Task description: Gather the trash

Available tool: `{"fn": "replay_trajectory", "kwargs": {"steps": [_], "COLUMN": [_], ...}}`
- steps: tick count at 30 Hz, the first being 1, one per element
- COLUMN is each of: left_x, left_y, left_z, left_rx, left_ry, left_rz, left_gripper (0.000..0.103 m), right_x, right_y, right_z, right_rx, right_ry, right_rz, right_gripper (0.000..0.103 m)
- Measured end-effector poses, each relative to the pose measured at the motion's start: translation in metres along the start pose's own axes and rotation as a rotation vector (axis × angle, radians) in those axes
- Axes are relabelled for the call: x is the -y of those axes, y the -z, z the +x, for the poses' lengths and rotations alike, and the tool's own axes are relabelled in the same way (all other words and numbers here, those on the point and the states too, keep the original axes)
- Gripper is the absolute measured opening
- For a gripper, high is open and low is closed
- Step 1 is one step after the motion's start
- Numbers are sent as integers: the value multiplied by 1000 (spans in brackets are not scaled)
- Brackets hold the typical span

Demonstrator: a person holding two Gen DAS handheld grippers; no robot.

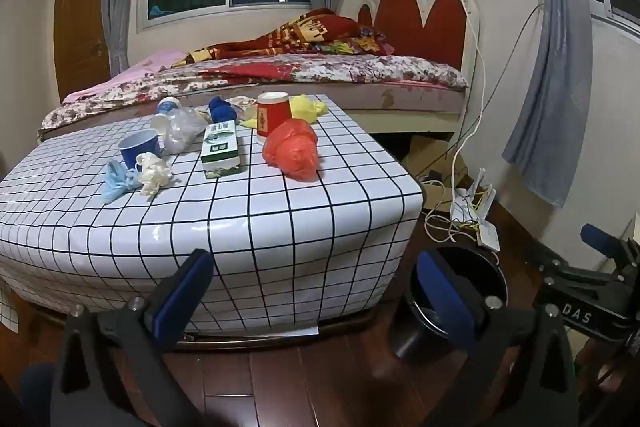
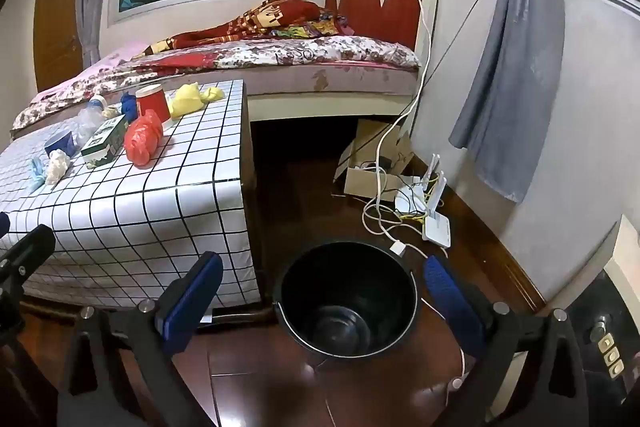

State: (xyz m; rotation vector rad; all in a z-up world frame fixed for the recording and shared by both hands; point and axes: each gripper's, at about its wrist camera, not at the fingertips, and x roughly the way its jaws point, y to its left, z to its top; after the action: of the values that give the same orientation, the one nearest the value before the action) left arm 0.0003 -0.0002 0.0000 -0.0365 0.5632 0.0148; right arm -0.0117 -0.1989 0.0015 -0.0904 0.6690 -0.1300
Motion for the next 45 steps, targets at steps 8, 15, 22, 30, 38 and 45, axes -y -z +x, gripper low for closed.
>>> {"fn": "replay_trajectory", "kwargs": {"steps": [8, 15, 22, 30, 38, 45], "left_x": [-3, -10, -12, -13, -13, -13], "left_y": [-2, 1, 1, 2, 3, 4], "left_z": [-4, -2, -4, -2, -2, -1], "left_rx": [7, 8, 9, 5, 5, 5], "left_ry": [-8, -10, -10, -7, -11, -12], "left_rz": [-2, -19, -23, -22, -21, -22], "left_gripper": [102, 102, 102, 102, 102, 102], "right_x": [-10, -16, -16, -17, -15, -15], "right_y": [-2, -3, -2, -2, -2, -1], "right_z": [-9, -2, -2, 0, 0, 1], "right_rx": [22, 26, 24, 18, 17, 14], "right_ry": [-11, -14, -14, -14, -13, -10], "right_rz": [1, -25, -35, -34, -30, -32], "right_gripper": [102, 102, 102, 102, 102, 102]}}
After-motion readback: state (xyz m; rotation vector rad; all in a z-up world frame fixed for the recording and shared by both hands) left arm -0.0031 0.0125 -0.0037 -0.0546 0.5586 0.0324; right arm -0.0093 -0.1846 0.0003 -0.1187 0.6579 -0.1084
